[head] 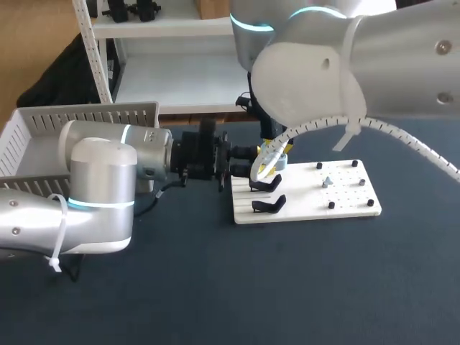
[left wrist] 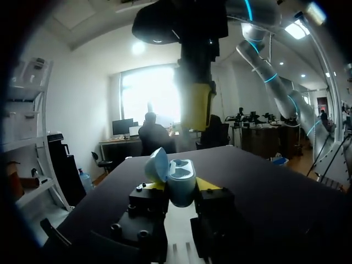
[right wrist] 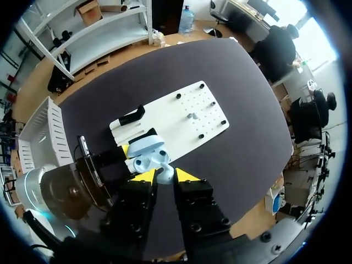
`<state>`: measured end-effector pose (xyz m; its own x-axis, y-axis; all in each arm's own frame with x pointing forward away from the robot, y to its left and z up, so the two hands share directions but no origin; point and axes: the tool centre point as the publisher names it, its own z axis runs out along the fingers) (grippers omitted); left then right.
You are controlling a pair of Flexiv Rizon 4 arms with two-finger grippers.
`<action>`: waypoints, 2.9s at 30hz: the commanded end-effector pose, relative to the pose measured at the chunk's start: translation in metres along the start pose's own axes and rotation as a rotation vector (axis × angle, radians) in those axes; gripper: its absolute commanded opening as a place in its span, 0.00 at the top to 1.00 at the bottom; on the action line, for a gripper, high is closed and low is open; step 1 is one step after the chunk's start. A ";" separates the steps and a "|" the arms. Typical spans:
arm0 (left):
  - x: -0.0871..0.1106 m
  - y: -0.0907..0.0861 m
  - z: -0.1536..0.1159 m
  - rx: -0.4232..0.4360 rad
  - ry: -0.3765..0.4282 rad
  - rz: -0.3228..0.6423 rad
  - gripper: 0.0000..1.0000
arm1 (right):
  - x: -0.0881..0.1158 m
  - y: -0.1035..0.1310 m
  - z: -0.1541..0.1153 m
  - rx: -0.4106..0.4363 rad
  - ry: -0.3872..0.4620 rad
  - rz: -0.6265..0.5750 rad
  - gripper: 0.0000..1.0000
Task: Pick up each earbud case from the left stands, insert the matching earbuds, close the lid, and place the case in the box.
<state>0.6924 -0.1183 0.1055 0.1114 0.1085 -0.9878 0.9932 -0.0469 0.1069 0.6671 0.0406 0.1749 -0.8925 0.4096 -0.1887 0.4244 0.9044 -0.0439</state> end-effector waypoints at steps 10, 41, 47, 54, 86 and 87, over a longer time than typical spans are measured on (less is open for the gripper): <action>0.000 -0.002 0.000 -0.009 -0.001 0.002 1.00 | 0.000 0.000 0.012 0.032 0.008 0.025 1.00; 0.000 -0.002 0.000 -0.009 -0.001 0.002 1.00 | -0.008 0.001 0.019 0.034 0.031 0.040 1.00; 0.000 -0.002 0.000 -0.009 -0.001 0.002 1.00 | -0.008 0.003 0.021 0.035 0.037 0.039 1.00; 0.000 -0.002 0.000 -0.009 -0.001 0.002 1.00 | -0.009 0.004 0.023 0.038 0.039 0.036 1.00; 0.000 -0.002 0.000 -0.009 -0.001 0.002 1.00 | -0.012 -0.022 -0.001 -0.070 0.058 0.106 0.58; 0.000 -0.002 0.000 -0.009 -0.001 0.002 1.00 | -0.012 -0.027 -0.003 -0.084 0.057 0.104 0.58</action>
<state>0.6921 -0.1188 0.1055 0.1117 0.1085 -0.9878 0.9932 -0.0453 0.1073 0.6864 0.0334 0.1756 -0.8546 0.5058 -0.1177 0.5119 0.8586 -0.0268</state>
